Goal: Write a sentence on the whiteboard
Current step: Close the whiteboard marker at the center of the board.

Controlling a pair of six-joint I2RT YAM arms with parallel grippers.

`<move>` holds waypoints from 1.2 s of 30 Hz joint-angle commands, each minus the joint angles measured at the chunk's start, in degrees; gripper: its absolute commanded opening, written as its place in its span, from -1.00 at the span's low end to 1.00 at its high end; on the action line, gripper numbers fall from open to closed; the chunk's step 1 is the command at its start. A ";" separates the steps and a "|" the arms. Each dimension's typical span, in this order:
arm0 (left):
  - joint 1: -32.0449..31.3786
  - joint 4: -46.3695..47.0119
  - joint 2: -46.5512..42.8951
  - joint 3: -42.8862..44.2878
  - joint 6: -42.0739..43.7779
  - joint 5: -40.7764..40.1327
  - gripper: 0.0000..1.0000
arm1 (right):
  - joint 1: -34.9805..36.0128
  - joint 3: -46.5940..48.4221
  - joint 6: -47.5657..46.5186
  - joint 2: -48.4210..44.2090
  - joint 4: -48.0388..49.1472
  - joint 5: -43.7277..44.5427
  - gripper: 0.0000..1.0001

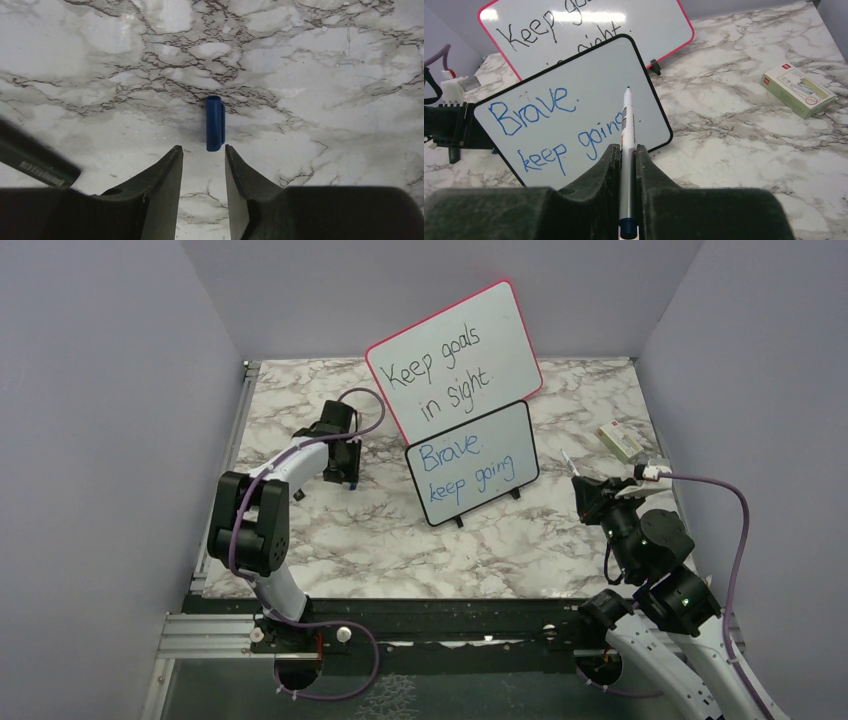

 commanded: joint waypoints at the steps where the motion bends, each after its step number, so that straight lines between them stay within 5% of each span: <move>1: 0.12 -0.77 1.89 2.00 0.70 4.74 -0.27 | -0.22 -0.59 0.27 0.01 0.38 -0.98 -0.99; 24: 0.38 -2.04 8.24 3.58 0.74 3.16 -0.42 | -0.24 -0.78 0.22 0.66 0.57 -0.61 -0.99; 36: 0.38 -2.04 4.82 4.00 2.08 6.00 -0.86 | -0.19 -0.89 -0.39 1.86 1.01 -3.59 -0.99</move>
